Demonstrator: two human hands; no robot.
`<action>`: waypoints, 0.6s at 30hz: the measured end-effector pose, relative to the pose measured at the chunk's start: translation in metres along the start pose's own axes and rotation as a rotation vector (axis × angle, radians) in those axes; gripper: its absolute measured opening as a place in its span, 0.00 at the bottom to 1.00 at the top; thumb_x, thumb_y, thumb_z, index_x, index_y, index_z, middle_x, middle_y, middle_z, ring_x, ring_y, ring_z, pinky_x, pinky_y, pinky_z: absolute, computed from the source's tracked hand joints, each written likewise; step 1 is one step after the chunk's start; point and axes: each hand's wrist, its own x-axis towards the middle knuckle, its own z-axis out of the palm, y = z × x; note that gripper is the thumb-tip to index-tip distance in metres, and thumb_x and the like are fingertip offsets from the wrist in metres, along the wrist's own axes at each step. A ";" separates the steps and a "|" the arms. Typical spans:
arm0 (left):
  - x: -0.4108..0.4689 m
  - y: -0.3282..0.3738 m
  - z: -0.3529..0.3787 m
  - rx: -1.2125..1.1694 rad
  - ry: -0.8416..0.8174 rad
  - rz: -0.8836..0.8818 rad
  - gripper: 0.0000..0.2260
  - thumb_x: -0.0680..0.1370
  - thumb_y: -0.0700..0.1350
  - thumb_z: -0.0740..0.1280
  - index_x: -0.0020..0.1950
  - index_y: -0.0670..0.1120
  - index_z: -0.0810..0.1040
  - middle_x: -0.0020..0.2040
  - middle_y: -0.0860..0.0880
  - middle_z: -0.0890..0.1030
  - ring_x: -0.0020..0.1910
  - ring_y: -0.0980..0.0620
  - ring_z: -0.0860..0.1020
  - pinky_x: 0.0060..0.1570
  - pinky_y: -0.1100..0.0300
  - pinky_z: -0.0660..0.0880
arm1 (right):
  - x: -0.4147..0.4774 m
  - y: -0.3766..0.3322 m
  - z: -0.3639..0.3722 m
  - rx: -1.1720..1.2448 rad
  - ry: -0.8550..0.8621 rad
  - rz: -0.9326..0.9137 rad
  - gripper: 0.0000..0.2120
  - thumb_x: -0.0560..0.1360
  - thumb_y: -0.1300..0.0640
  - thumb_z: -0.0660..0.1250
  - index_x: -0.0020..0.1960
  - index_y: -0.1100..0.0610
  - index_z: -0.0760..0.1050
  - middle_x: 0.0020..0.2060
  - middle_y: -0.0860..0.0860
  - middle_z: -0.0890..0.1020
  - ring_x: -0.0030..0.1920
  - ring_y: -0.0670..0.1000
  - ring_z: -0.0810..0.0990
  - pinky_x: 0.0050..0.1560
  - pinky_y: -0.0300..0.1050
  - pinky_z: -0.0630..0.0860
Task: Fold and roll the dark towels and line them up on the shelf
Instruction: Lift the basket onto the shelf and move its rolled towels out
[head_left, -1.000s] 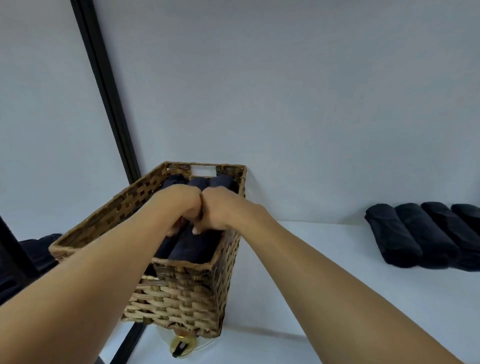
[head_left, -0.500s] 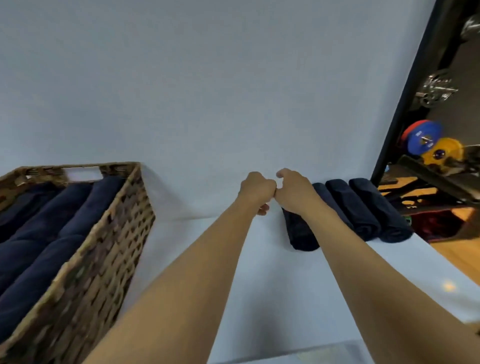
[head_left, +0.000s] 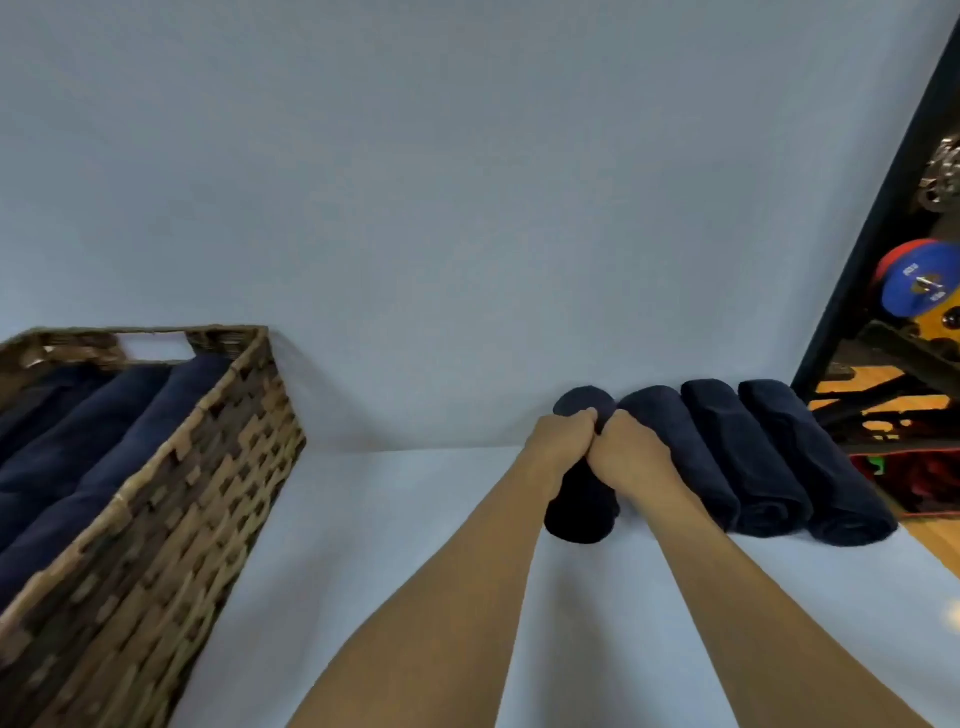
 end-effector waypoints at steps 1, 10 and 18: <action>-0.007 0.006 -0.011 0.000 0.009 0.014 0.25 0.80 0.56 0.60 0.71 0.42 0.71 0.63 0.42 0.78 0.60 0.43 0.77 0.62 0.51 0.74 | -0.003 -0.009 -0.002 0.083 0.015 -0.029 0.20 0.80 0.49 0.57 0.65 0.63 0.70 0.53 0.59 0.80 0.48 0.57 0.80 0.39 0.46 0.73; -0.105 0.063 -0.195 0.134 0.344 0.327 0.24 0.83 0.57 0.52 0.71 0.43 0.70 0.64 0.41 0.77 0.59 0.44 0.77 0.63 0.51 0.73 | -0.082 -0.187 -0.017 0.691 -0.072 -0.445 0.14 0.67 0.40 0.68 0.46 0.47 0.69 0.44 0.49 0.82 0.43 0.51 0.84 0.39 0.50 0.83; -0.168 0.038 -0.374 0.059 0.696 0.375 0.11 0.81 0.41 0.55 0.55 0.40 0.76 0.42 0.44 0.79 0.35 0.51 0.77 0.23 0.67 0.71 | -0.133 -0.353 0.040 0.729 -0.320 -0.612 0.31 0.69 0.42 0.72 0.65 0.55 0.66 0.54 0.52 0.80 0.50 0.53 0.83 0.45 0.54 0.84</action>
